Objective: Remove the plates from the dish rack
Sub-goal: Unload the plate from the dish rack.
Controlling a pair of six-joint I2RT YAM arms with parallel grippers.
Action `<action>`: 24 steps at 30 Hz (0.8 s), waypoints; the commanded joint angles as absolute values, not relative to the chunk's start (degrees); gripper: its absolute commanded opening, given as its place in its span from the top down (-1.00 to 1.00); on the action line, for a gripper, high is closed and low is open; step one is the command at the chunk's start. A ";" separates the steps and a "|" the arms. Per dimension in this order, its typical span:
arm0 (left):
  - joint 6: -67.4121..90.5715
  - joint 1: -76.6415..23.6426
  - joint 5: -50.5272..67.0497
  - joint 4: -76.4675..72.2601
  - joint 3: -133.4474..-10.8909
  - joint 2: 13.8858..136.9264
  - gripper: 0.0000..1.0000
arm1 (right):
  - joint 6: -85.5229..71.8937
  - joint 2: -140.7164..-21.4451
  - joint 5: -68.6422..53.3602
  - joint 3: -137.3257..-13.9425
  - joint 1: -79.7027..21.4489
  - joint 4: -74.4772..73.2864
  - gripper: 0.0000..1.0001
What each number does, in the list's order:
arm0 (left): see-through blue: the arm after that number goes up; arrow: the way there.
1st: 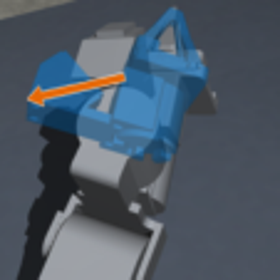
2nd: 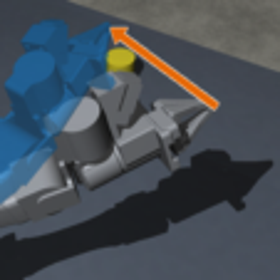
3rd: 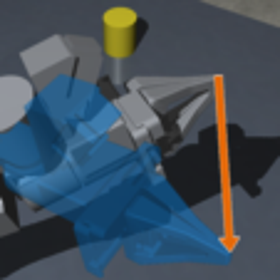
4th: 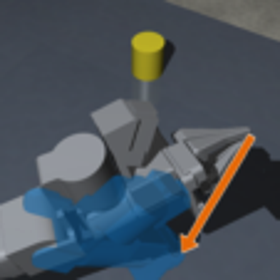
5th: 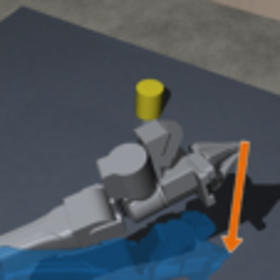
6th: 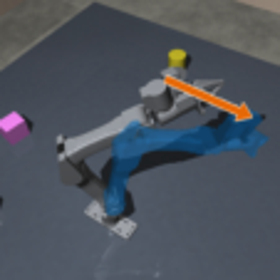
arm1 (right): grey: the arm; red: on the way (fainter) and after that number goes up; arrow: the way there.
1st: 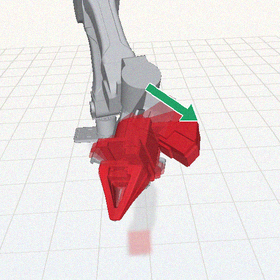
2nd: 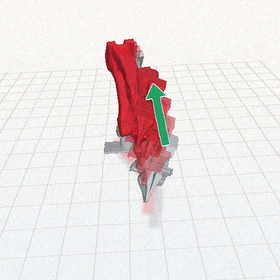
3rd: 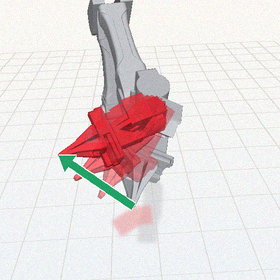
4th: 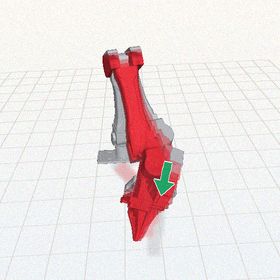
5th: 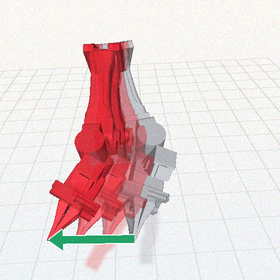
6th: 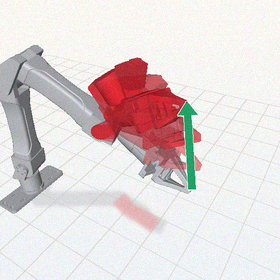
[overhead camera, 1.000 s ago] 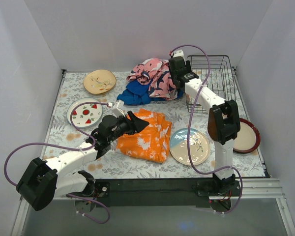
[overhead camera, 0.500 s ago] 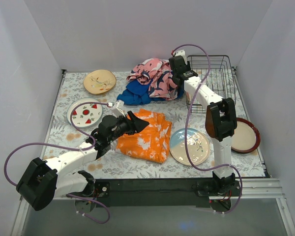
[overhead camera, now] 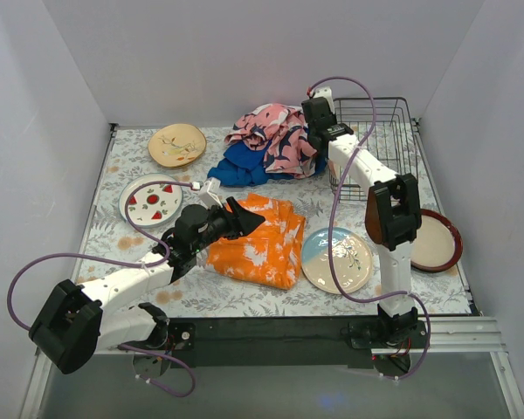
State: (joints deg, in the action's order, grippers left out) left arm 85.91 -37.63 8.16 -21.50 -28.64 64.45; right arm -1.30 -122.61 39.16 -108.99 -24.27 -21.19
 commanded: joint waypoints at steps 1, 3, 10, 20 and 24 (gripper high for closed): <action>85.43 -37.79 8.70 -22.41 -29.53 64.86 -0.02 | -0.62 -118.49 37.44 -109.16 -23.91 -21.10 0.97; 85.52 -37.79 8.70 -22.41 -29.62 65.30 -0.02 | -0.53 -116.64 35.78 -107.59 -23.91 -20.40 0.97; 85.17 -37.79 8.00 -22.15 -29.71 65.57 -0.02 | 2.19 -110.13 33.66 -104.24 -23.91 -15.74 0.97; 85.34 -37.79 8.26 -22.41 -29.79 65.66 -0.02 | 10.28 -106.17 34.01 -100.63 -24.87 -10.46 0.97; 85.34 -37.79 8.26 -22.41 -29.71 65.57 -0.02 | 12.92 -105.12 35.77 -100.63 -25.93 -9.23 0.97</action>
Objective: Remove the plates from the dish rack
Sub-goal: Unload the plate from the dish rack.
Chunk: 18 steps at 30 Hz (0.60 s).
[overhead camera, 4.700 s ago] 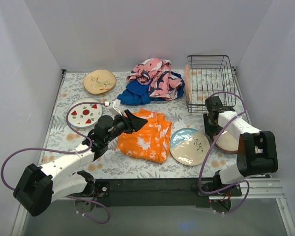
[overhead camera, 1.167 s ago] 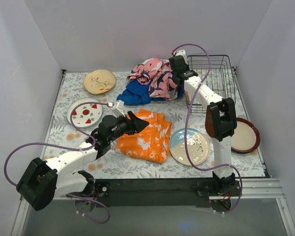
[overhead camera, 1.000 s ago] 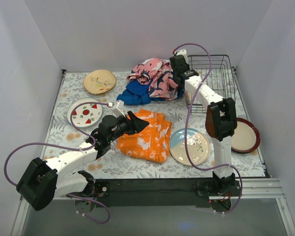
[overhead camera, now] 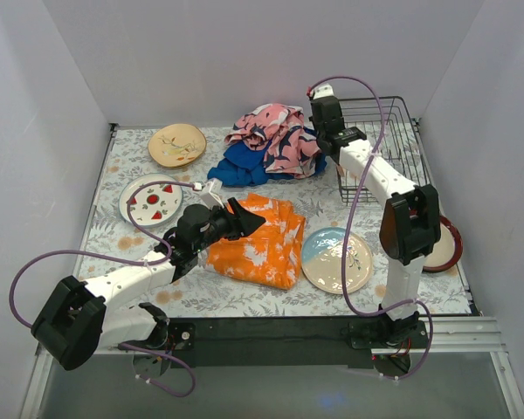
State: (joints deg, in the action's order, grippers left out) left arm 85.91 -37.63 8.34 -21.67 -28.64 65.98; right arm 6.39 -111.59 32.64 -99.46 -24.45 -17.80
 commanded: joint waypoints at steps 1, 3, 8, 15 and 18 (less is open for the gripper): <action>85.25 -37.79 8.09 -22.41 -29.71 65.39 -0.02 | 13.44 -105.03 35.86 -100.63 -26.36 -9.05 0.97; 85.25 -37.79 8.00 -22.32 -29.71 65.39 -0.02 | 13.88 -104.77 36.38 -101.07 -26.63 -8.88 0.97; 85.25 -37.79 8.09 -22.24 -29.71 65.30 -0.02 | 15.64 -103.71 37.79 -101.86 -27.77 -8.88 0.97; 85.34 -37.79 8.00 -22.24 -29.44 64.16 -0.02 | 20.29 -103.18 41.04 -102.22 -29.79 -8.70 0.97; 85.34 -37.79 7.91 -22.24 -29.44 64.25 -0.02 | 23.89 -103.10 43.50 -102.04 -31.28 -7.47 0.97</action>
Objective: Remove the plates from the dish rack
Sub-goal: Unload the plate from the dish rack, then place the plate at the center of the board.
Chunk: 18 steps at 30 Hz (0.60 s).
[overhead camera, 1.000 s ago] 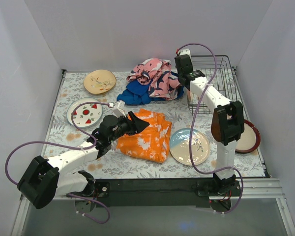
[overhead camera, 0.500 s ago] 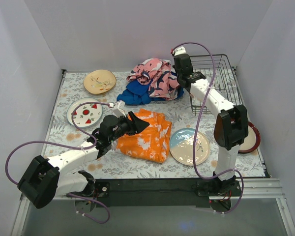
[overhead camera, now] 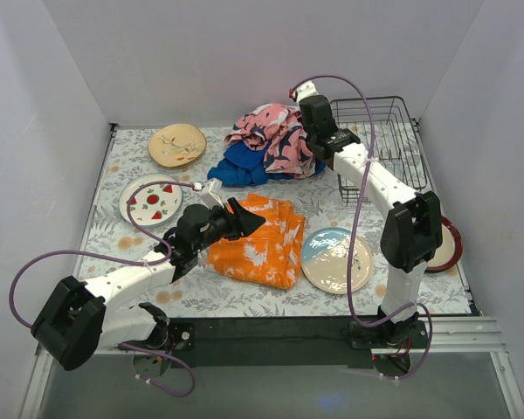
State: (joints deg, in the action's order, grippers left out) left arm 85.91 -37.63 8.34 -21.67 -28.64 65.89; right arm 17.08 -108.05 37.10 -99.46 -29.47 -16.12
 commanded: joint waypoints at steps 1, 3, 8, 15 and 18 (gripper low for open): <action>85.34 -37.79 7.65 -22.24 -29.44 64.42 -0.02 | 24.78 -103.01 44.11 -101.61 -31.64 -6.95 0.97; 85.95 -37.79 7.21 -22.15 -29.36 64.60 -0.02 | 27.84 -102.57 46.57 -101.08 -32.78 -5.02 0.97; 89.12 -37.79 6.42 -22.24 -28.65 64.07 -0.04 | 34.35 -101.25 49.65 -98.09 -35.24 -0.53 0.97; 94.21 -36.04 2.90 -12.85 -33.37 55.21 -0.11 | 44.82 -96.51 54.31 -87.37 -38.23 10.98 0.97; 93.96 -35.25 0.71 -3.98 -41.01 48.80 -0.12 | 48.41 -93.52 54.14 -82.56 -40.24 14.58 0.97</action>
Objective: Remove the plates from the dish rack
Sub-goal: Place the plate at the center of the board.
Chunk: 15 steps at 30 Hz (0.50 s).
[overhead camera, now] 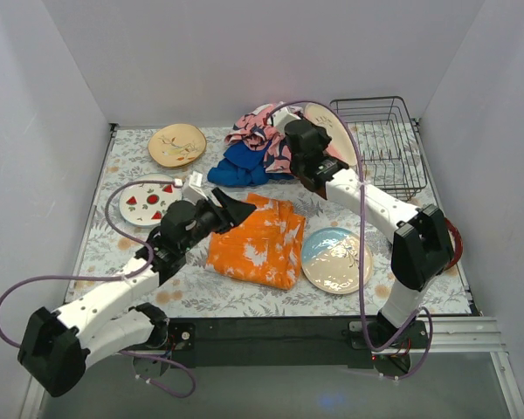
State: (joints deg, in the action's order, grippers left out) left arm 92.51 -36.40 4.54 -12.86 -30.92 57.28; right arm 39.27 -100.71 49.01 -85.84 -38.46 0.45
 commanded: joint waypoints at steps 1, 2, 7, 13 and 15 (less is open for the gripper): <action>92.04 -35.16 -2.17 -1.95 -42.96 47.30 -0.13 | 50.60 -92.21 54.05 -80.96 -41.12 18.85 0.97; 90.89 -34.98 -3.50 2.42 -44.98 45.81 -0.16 | 55.15 -91.76 54.05 -79.12 -42.09 20.72 0.97; 82.19 -34.54 -5.89 14.83 -63.67 46.84 -0.22 | 70.02 -89.22 57.56 -68.40 -49.38 39.23 0.97; 73.66 -34.02 -5.10 29.43 -80.75 58.68 -0.25 | 93.69 -88.06 60.19 -53.04 -61.95 71.15 0.97; 71.55 -33.05 -4.05 35.22 -88.48 62.30 -0.25 | 104.80 -90.16 61.08 -50.29 -67.04 84.31 0.97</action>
